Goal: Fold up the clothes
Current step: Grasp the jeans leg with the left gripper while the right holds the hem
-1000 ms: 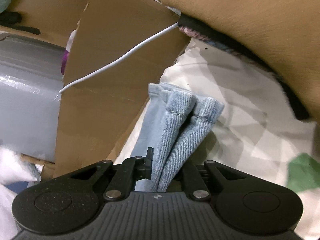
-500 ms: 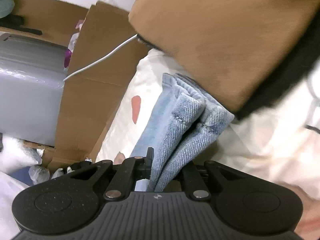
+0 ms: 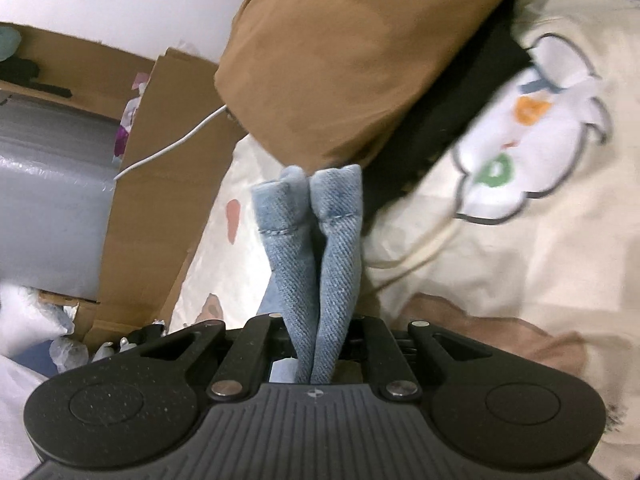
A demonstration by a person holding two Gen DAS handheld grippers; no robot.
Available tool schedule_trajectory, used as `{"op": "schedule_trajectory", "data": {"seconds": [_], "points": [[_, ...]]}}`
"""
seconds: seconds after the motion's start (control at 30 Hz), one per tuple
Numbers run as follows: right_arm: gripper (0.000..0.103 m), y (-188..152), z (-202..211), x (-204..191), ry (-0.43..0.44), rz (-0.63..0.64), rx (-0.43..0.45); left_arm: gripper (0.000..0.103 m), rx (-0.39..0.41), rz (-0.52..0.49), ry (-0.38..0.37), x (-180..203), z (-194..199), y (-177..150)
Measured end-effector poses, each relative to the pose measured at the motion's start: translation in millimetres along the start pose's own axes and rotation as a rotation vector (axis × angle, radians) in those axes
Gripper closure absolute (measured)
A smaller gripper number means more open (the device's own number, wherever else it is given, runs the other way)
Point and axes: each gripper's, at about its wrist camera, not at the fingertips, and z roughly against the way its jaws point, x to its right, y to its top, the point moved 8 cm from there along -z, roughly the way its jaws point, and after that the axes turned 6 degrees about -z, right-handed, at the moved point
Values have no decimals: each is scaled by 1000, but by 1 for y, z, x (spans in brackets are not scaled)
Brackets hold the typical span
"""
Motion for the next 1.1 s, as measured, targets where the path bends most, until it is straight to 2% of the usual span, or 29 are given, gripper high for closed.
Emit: {"op": "schedule_trajectory", "data": {"seconds": [0.3,0.77,1.1], "points": [[97,-14,39,36,-74,14,33,86,-30,-2,-11,-3,-4,-26],[97,-24,68,107,-82,-28,61,85,-88,-51,52,1,-8,-57],[97,-35,81,134,-100,-52,63,85,-105,-58,61,-4,-10,-61]]}}
